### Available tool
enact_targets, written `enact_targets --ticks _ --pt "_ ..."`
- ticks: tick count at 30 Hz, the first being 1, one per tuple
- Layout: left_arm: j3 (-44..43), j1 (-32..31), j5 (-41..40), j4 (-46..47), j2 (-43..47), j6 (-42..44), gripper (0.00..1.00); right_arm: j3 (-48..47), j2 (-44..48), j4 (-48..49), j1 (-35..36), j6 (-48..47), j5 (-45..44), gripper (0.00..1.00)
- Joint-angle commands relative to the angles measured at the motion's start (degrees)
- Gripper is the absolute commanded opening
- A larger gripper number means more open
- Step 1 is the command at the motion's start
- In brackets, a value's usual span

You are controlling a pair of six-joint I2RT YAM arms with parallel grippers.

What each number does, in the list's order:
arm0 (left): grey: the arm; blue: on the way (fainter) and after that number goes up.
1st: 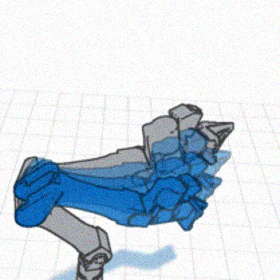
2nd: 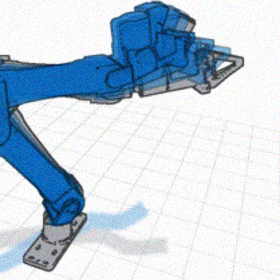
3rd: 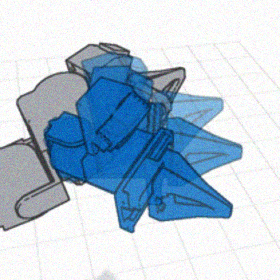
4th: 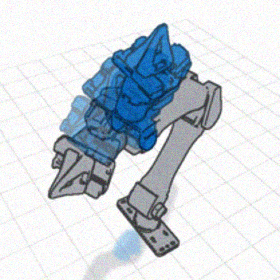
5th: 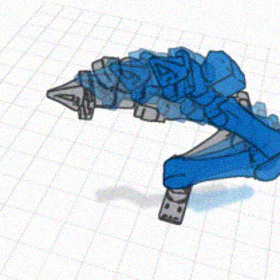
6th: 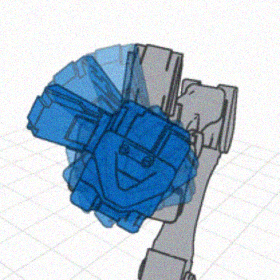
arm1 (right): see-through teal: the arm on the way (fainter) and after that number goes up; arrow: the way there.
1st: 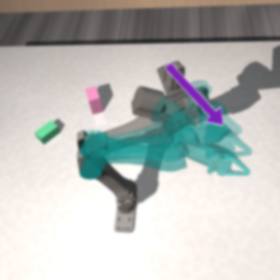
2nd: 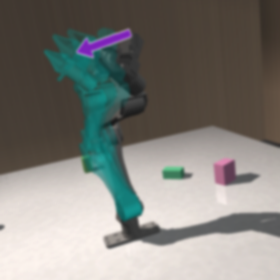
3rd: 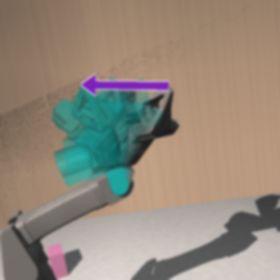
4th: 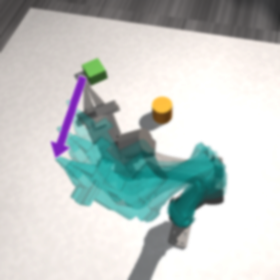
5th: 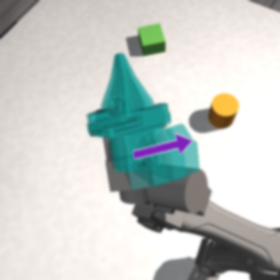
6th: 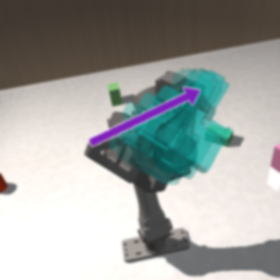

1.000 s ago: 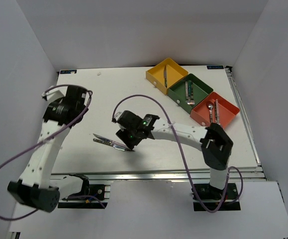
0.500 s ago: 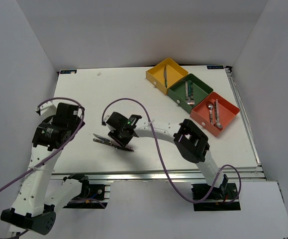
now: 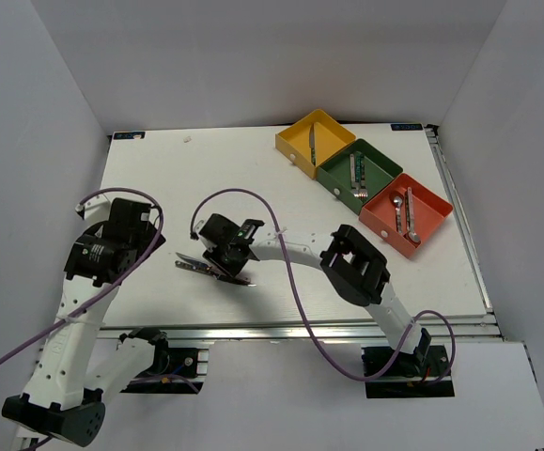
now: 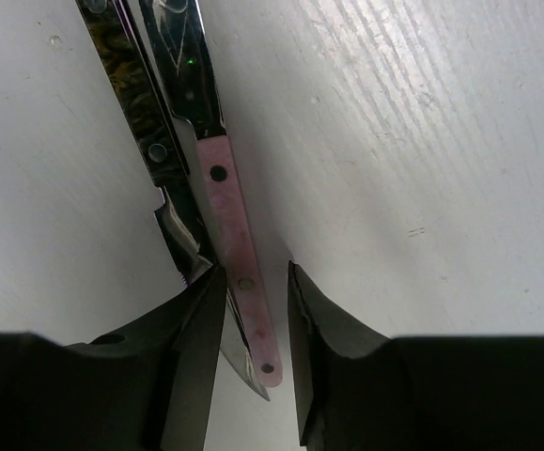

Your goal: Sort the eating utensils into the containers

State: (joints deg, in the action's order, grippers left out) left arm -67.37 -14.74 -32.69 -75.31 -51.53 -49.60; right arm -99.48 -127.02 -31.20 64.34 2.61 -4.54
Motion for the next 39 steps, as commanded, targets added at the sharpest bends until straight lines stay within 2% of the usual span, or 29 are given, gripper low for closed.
enact_targets --ticks 1,14,15,16,17,21,23,28,32,36,39 --pt "1.28 -0.02 1.48 1.57 0.90 0.91 0.98 0.95 -1.39 0.09 -0.62 -0.41 -0.48 0.38" --pt "4.53 -0.02 2.45 3.33 0.64 1.70 0.98 5.35 -2.09 0.79 -2.64 -2.26 -1.00 0.29" --pt "4.79 -0.02 2.45 3.59 0.64 1.70 0.98 5.79 -2.35 0.88 -2.64 -2.26 -1.00 0.26" --pt "5.14 -0.02 2.63 3.76 0.64 1.70 0.98 6.14 -2.53 0.70 -2.64 -2.26 -1.09 0.15" --pt "5.23 -0.11 2.63 3.85 0.64 1.70 0.98 6.23 -2.70 0.44 -2.72 -2.35 -1.26 0.11" --pt "5.59 -0.11 2.45 4.64 0.38 2.14 0.98 6.14 -0.61 0.09 -5.35 0.98 -1.35 0.01" --pt "6.55 -0.02 2.54 5.17 0.46 2.58 0.98 5.36 1.24 0.35 -7.11 3.70 -0.22 0.00" --pt "11.38 -0.02 4.03 7.80 1.60 3.90 0.98 -0.87 7.31 -0.61 -15.10 6.87 3.91 0.00" --pt "15.25 -0.02 6.49 10.52 1.61 5.13 0.98 -6.85 9.69 -2.54 -24.76 13.02 4.01 0.00" --pt "20.43 -0.02 11.59 14.39 -0.76 7.23 0.98 -14.40 5.05 -5.53 -36.09 17.77 1.64 0.00" --pt "22.11 -0.02 14.93 18.17 -2.43 8.56 0.98 -23.11 -0.76 -7.20 -40.68 18.83 0.23 0.00"
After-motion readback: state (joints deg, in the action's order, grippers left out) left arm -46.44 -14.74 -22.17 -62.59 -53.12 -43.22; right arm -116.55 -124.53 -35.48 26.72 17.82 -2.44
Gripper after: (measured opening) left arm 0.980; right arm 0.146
